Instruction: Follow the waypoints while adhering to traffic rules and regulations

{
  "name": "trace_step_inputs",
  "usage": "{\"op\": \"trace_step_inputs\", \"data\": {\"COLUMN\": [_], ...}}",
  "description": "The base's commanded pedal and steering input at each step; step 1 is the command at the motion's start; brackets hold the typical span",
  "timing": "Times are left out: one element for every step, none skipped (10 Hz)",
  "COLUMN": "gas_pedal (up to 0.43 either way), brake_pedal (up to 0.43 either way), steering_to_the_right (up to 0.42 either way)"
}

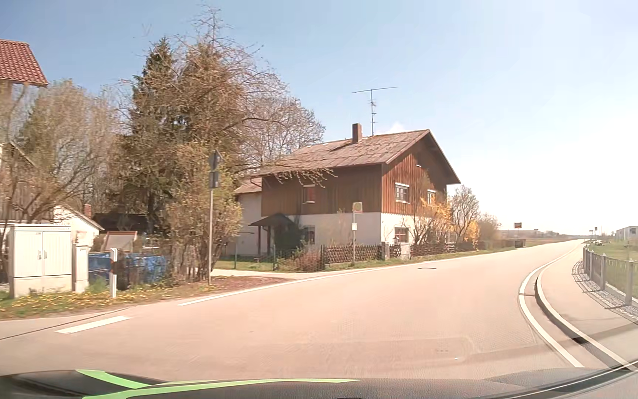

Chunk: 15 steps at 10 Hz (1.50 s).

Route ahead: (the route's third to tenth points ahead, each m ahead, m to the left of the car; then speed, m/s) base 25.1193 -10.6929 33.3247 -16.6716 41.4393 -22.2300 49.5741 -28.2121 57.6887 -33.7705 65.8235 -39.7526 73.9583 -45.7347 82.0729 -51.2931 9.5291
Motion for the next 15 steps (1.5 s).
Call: {"op": "trace_step_inputs", "data": {"gas_pedal": [0.15,0.15,0.157,0.157,0.157,0.169,0.177,0.197,0.197,0.209,0.22,0.24,0.248,0.26,0.268], "brake_pedal": [0.0,0.0,0.0,0.0,0.0,0.0,0.0,0.0,0.0,0.0,0.0,0.0,0.0,0.0,0.0], "steering_to_the_right": [0.176,0.176,0.175,0.174,0.17,0.167,0.163,0.16,0.156,0.151,0.144,0.136,0.127,0.119,0.109]}}
